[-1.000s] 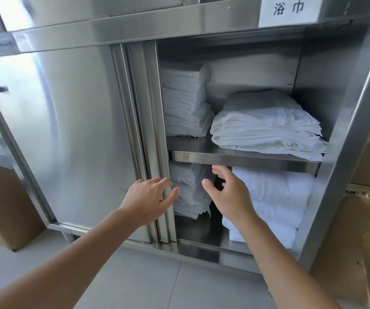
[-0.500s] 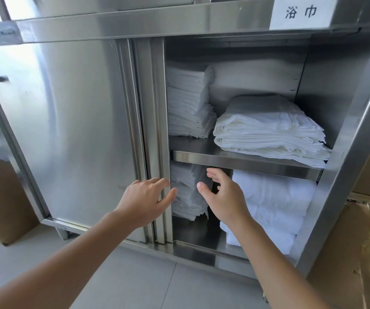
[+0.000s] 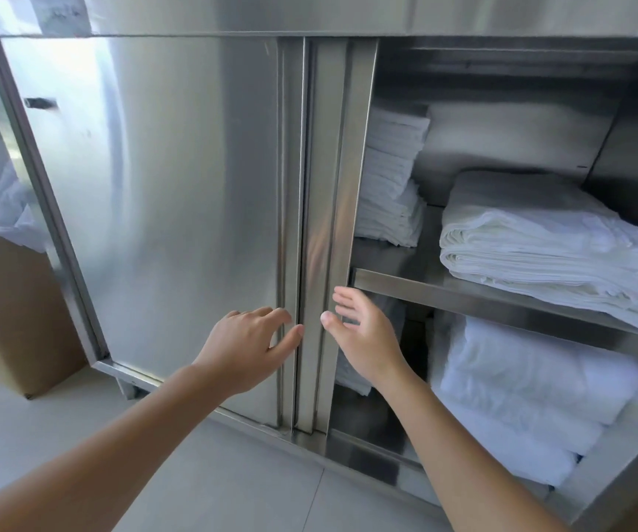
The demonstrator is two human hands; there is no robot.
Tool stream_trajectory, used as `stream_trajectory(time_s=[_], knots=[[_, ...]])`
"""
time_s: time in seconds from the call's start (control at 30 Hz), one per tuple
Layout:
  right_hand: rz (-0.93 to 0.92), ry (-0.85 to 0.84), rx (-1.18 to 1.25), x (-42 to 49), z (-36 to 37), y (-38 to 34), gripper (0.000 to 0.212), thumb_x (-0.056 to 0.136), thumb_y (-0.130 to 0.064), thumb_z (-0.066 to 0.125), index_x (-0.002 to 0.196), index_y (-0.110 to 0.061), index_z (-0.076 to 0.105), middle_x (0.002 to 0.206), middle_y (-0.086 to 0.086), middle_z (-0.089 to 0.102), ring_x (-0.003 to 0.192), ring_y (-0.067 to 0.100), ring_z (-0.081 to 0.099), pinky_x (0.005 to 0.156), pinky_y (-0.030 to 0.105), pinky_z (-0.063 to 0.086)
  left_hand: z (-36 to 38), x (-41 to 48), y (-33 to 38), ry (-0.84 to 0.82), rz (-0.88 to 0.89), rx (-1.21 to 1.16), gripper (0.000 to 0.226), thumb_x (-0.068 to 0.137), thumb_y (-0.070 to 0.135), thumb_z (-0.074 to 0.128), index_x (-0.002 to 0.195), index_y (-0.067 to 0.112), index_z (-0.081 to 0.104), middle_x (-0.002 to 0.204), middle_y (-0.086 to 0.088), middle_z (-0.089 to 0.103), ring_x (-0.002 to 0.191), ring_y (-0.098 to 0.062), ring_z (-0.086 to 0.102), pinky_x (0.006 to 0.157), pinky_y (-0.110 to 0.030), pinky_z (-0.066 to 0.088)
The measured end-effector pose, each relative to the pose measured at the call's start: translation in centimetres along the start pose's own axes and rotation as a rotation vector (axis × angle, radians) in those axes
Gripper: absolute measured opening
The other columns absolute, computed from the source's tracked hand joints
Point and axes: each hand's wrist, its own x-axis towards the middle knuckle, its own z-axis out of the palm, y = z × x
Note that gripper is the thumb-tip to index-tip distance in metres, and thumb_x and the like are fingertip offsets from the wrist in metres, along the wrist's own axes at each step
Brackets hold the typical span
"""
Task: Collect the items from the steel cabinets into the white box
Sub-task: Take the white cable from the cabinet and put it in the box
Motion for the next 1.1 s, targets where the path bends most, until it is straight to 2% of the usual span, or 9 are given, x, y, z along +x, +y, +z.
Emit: stream_trajectory(time_s=[0.07,0.2,0.3,0.43,0.77,0.93,1.1], knots=[[0.015,-0.033,0.011,0.6,0.6,-0.2,0.068,0.095,-0.038,0.068,0.155,-0.031,0.037,0.157,-0.011,0.045,0.137,0.003,0.047,0.101,0.015,0.041,0.0,0.3,-0.4,-0.001,-0.003,-0.025,0.056,0.093,0.068,0.020,0.104,0.033,0.062,0.097,0.011,0.069,0.083,-0.015,0.066,0.076,-0.031,0.043],[0.077,-0.068,0.069,1.4,0.8,-0.4,0.085,0.094,-0.041,0.068,0.162,-0.035,0.017,0.165,-0.009,0.032,0.149,0.010,0.034,0.121,0.042,0.034,0.2,1.0,-0.4,-0.010,0.002,-0.044,0.057,0.092,0.068,0.020,0.106,0.031,0.062,0.098,0.012,0.069,0.080,-0.014,0.064,0.076,-0.031,0.042],[0.076,-0.071,0.094,1.0,0.7,-0.1,0.086,0.095,-0.041,0.068,0.162,-0.039,0.013,0.166,-0.011,0.029,0.152,0.008,0.029,0.123,0.047,0.029,0.4,1.4,0.2,-0.021,0.011,-0.056,0.057,0.093,0.068,0.019,0.106,0.032,0.061,0.095,0.011,0.067,0.077,-0.015,0.063,0.077,-0.032,0.045],[0.065,-0.033,0.107,0.4,-0.2,0.6,0.082,0.096,-0.040,0.067,0.161,-0.039,0.018,0.164,-0.013,0.033,0.149,0.005,0.032,0.123,0.045,0.031,0.3,1.5,0.7,-0.019,0.013,-0.054,0.058,0.093,0.068,0.019,0.108,0.031,0.061,0.096,0.011,0.067,0.080,-0.016,0.063,0.079,-0.033,0.045],[0.065,0.061,0.062,-2.2,-4.9,2.5,0.076,0.096,-0.037,0.068,0.159,-0.037,0.026,0.159,-0.012,0.042,0.143,0.005,0.042,0.121,0.045,0.036,1.3,1.0,3.2,-0.045,0.037,-0.089,0.057,0.092,0.069,0.018,0.109,0.034,0.060,0.100,0.014,0.067,0.072,-0.009,0.056,0.072,-0.028,0.034],[0.094,0.138,0.060,-4.4,-9.0,4.0,0.070,0.097,-0.029,0.069,0.158,-0.031,0.033,0.155,-0.006,0.048,0.139,0.009,0.050,0.117,0.042,0.041,2.4,1.4,6.1,-0.050,0.085,-0.124,0.059,0.092,0.069,0.020,0.112,0.032,0.062,0.111,0.014,0.068,0.091,-0.014,0.065,0.073,-0.028,0.034],[0.152,0.267,0.036,-6.8,-14.1,5.5,0.064,0.097,-0.025,0.069,0.154,-0.023,0.041,0.146,0.001,0.056,0.131,0.015,0.059,0.112,0.040,0.047,3.7,2.1,10.5,-0.076,0.148,-0.166,0.051,0.095,0.064,0.028,0.111,0.030,0.063,0.108,0.010,0.069,0.096,-0.017,0.066,0.074,-0.030,0.038]])
